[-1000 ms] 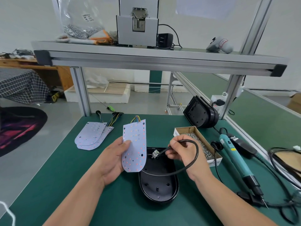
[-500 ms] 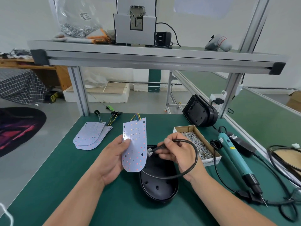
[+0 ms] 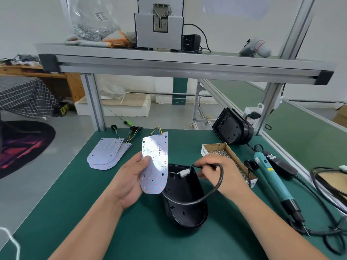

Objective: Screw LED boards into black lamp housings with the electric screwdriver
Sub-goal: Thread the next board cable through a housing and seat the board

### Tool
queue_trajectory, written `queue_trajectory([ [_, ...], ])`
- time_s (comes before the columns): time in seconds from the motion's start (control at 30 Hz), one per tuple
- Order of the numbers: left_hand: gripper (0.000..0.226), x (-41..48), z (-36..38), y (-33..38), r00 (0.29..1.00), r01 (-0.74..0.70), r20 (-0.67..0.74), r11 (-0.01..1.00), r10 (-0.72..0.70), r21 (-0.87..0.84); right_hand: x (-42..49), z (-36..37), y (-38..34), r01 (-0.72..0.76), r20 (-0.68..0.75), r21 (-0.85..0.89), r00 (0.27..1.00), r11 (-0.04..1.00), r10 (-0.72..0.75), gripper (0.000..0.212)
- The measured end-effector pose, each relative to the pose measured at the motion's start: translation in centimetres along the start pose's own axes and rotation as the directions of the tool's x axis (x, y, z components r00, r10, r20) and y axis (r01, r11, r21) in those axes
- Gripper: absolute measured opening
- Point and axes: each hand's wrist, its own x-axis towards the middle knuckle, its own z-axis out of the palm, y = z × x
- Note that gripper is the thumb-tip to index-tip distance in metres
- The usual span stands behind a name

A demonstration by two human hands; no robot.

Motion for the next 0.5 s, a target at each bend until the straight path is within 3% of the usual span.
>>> queue_trajectory([
  [0.07,0.037,0.0,-0.1,0.1,1.000,0.000,-0.004,0.999,0.000,-0.037,0.0,-0.2,0.0,0.033,0.018,-0.001,0.999,0.999,-0.033,0.047],
  [0.23,0.032,0.0,0.2,-0.1,1.000,0.012,0.000,0.997,-0.012,-0.081,-0.2,0.7,0.0,0.117,0.034,0.203,0.991,0.972,-0.126,0.039],
  [0.37,0.031,0.0,0.2,-0.2,1.000,0.025,-0.008,0.998,-0.025,-0.065,-0.5,2.6,-0.2,0.235,-0.019,0.158,0.972,0.959,-0.234,0.030],
  [0.5,0.033,0.0,0.2,-0.3,0.999,0.033,-0.005,0.998,-0.034,-0.062,-0.6,3.9,-0.4,0.073,-0.017,0.500,0.997,0.863,-0.075,0.029],
])
